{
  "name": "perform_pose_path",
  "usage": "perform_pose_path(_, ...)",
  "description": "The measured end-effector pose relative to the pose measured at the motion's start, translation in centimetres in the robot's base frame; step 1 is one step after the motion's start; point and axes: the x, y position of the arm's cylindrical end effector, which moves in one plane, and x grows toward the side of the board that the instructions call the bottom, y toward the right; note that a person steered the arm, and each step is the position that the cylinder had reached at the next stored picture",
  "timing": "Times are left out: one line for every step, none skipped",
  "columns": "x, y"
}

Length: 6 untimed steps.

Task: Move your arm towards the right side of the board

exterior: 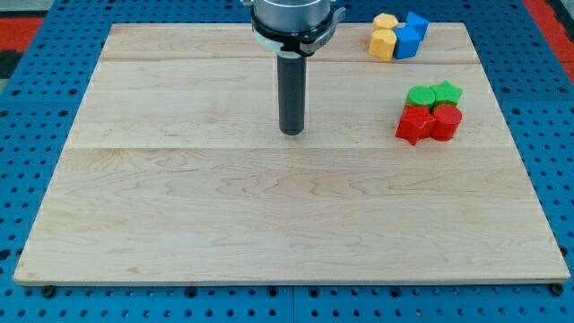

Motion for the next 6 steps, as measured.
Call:
perform_pose_path(0.2, 0.1)
perform_pose_path(5.7, 1.8)
perform_pose_path(9.1, 7.4)
perform_pose_path(9.0, 16.3)
perform_pose_path(5.9, 24.7)
perform_pose_path(3.0, 27.8)
